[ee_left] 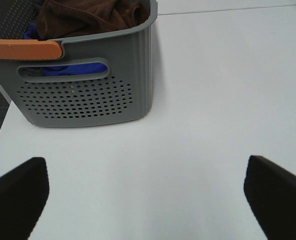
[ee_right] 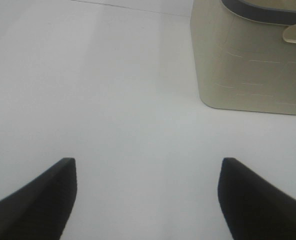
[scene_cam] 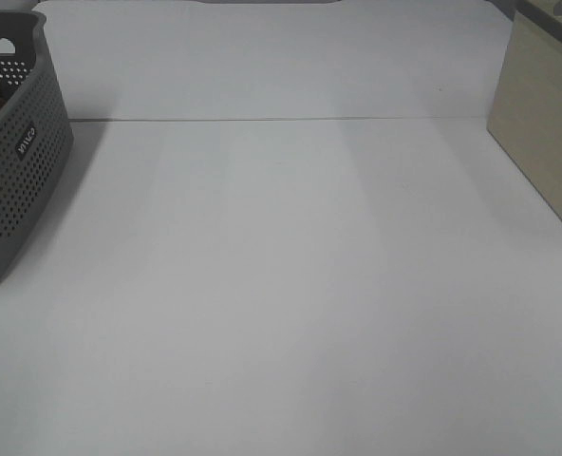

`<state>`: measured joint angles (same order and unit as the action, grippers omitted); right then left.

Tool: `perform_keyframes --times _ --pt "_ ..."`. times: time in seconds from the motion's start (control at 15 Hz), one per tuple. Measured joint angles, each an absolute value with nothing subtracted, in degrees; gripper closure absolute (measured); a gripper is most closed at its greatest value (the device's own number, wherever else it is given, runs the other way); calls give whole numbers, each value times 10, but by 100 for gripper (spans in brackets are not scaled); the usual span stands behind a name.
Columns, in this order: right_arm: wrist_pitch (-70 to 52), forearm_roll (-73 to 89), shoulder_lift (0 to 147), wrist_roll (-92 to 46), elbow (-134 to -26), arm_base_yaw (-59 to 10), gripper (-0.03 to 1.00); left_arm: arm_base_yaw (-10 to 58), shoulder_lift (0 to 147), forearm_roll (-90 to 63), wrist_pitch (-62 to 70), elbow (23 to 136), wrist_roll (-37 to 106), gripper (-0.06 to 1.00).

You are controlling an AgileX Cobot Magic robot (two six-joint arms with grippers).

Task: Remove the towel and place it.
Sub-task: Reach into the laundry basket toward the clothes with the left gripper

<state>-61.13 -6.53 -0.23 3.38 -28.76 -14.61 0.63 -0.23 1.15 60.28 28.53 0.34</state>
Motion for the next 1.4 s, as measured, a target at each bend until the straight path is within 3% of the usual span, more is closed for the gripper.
perform_keyframes --times 1.0,1.13,1.2,1.4 --pt "-611 -65 -2 34 -288 -146 21 6 2 11 614 294 4 -5" --pt "-611 -65 -2 34 -288 -146 21 6 60 19 653 352 38 -5" --pt "-611 -65 -2 34 -288 -146 21 6 164 25 694 443 111 -5" --pt "-611 -65 -2 34 -288 -146 21 6 299 30 695 555 253 -5"
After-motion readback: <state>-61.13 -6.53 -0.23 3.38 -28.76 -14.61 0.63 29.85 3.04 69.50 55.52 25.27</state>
